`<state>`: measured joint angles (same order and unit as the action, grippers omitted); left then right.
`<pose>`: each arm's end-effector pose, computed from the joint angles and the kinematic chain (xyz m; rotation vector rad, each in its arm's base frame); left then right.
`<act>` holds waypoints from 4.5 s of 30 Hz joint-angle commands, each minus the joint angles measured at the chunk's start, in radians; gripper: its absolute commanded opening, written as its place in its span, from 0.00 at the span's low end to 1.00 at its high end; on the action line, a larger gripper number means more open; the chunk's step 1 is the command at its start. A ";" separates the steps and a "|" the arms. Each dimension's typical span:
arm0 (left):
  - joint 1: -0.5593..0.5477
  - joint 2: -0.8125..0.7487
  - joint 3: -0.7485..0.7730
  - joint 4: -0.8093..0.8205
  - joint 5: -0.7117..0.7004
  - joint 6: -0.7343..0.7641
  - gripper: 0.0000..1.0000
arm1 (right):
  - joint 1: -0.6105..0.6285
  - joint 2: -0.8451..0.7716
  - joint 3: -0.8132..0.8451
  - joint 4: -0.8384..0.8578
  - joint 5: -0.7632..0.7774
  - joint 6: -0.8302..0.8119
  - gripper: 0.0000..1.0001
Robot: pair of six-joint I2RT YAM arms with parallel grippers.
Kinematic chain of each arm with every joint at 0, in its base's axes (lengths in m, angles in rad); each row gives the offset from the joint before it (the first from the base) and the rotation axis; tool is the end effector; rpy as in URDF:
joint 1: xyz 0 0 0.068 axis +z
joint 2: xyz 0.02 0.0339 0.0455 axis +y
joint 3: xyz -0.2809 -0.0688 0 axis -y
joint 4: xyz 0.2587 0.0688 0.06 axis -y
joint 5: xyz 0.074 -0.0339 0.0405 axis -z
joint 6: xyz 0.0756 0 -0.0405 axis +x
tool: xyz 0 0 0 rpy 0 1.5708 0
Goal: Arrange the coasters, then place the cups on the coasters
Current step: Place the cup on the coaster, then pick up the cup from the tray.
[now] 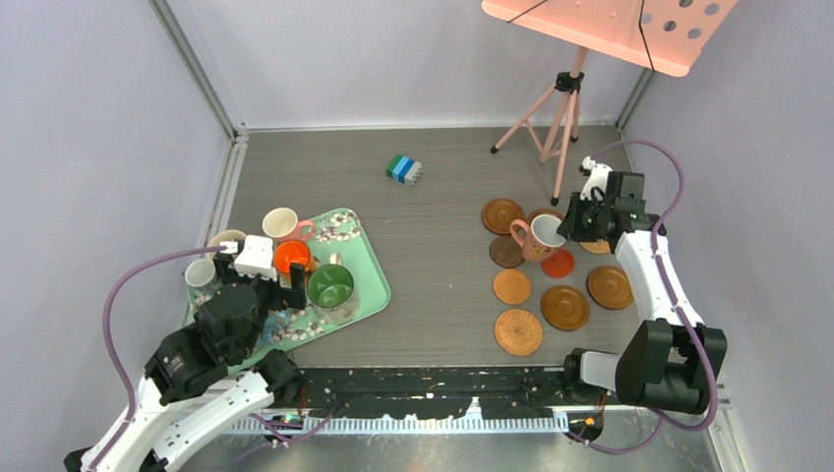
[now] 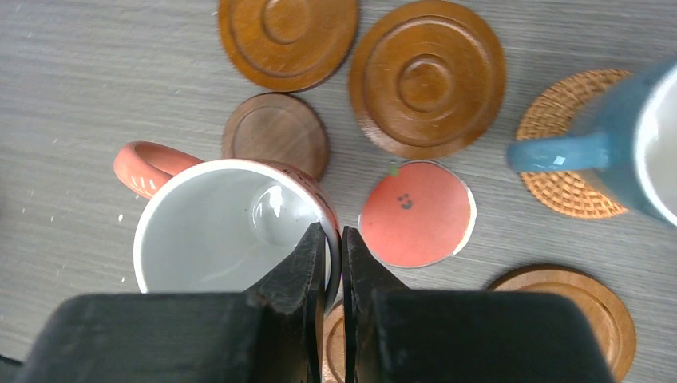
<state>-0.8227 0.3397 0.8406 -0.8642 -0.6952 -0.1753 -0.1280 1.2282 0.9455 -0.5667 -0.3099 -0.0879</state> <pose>0.0877 -0.0233 0.3370 0.1455 1.8415 -0.0213 0.2878 -0.0138 0.2539 -0.0925 2.3829 0.2729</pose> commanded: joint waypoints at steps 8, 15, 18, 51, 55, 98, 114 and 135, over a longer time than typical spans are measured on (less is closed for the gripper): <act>0.004 0.012 0.000 0.048 0.003 0.003 0.99 | 0.168 -0.114 0.010 -0.018 0.021 0.018 0.05; 0.004 0.010 0.002 0.048 0.014 0.003 0.99 | 0.203 -0.156 -0.050 -0.049 0.065 0.018 0.05; 0.004 0.007 0.002 0.050 0.018 0.002 0.99 | 0.213 -0.186 -0.078 -0.045 0.090 0.035 0.06; 0.004 -0.014 -0.001 0.054 0.032 -0.001 0.99 | 0.301 -0.237 -0.134 0.136 0.189 0.027 0.05; 0.004 -0.011 -0.001 0.052 0.031 -0.001 0.99 | 0.301 -0.145 -0.076 0.178 0.114 -0.065 0.05; 0.004 -0.003 -0.003 0.047 -0.001 0.007 0.99 | 0.243 0.222 0.200 0.110 0.047 -0.159 0.49; 0.004 -0.020 -0.003 0.045 -0.019 0.004 0.99 | 0.503 0.133 0.309 0.131 0.282 0.529 0.50; 0.004 -0.076 -0.007 0.050 -0.056 -0.003 0.99 | 1.128 0.637 0.778 -0.007 0.462 0.588 0.54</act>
<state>-0.8227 0.2852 0.8368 -0.8642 -0.7238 -0.1753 0.9554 1.8297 1.5986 -0.5510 0.1120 0.5175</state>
